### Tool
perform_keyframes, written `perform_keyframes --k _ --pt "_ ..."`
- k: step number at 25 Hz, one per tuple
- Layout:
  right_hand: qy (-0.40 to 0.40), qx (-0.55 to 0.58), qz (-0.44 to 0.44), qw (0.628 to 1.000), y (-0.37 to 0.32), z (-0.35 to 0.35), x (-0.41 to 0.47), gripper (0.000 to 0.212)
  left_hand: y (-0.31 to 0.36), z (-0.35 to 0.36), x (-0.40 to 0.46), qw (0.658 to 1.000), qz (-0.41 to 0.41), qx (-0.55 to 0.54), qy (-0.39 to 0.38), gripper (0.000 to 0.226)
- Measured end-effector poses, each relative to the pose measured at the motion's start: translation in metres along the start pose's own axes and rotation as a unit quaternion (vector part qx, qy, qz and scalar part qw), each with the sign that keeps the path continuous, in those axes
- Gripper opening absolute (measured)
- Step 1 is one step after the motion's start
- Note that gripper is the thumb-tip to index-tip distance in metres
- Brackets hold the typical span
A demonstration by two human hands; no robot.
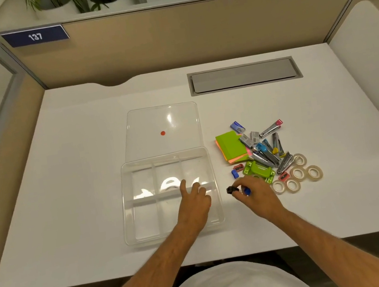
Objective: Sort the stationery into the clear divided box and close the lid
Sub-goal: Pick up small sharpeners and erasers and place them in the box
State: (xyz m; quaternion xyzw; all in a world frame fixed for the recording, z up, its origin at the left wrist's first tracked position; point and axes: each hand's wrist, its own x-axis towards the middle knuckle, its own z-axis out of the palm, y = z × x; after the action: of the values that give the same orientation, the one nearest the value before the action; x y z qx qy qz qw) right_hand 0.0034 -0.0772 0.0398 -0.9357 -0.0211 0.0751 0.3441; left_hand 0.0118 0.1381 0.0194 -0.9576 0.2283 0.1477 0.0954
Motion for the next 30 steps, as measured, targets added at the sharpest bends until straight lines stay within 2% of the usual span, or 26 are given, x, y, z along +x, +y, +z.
perform_keyframes --k 2,7,11,15,19,21,23,27,30 --pt "-0.002 0.011 0.011 1.000 -0.007 0.001 0.000 0.012 -0.001 0.004 0.001 1.000 0.008 0.003 -0.002 0.021" --pt "-0.003 0.040 0.027 0.999 -0.022 0.011 0.002 0.012 -0.015 0.009 -0.002 0.998 0.012 -0.020 0.057 0.026" --pt "-0.019 0.039 0.016 0.999 -0.028 0.017 0.004 0.013 -0.025 0.004 -0.011 0.985 -0.005 -0.124 0.121 0.039" --pt "-0.063 0.046 -0.020 0.997 -0.041 0.025 0.011 0.015 -0.028 -0.002 -0.016 0.948 -0.001 -0.249 0.199 0.051" --pt "-0.088 0.078 -0.032 0.992 -0.048 0.030 0.017 0.019 -0.029 0.003 -0.019 0.920 0.003 -0.309 0.242 0.024" --pt "-0.110 0.102 -0.027 0.988 -0.047 0.029 0.017 0.028 -0.031 0.009 -0.021 0.908 -0.005 -0.325 0.263 0.021" --pt "-0.140 0.134 -0.002 0.981 -0.047 0.028 0.015 0.038 -0.032 0.014 -0.023 0.909 -0.010 -0.320 0.267 0.025" --pt "-0.172 0.116 0.002 0.978 -0.046 0.030 0.019 0.022 -0.034 0.018 -0.027 0.917 0.002 -0.307 0.254 0.024" --pt "-0.148 -0.012 -0.016 0.989 -0.048 0.036 0.025 0.022 -0.036 0.022 -0.032 0.931 -0.010 -0.292 0.217 0.056"
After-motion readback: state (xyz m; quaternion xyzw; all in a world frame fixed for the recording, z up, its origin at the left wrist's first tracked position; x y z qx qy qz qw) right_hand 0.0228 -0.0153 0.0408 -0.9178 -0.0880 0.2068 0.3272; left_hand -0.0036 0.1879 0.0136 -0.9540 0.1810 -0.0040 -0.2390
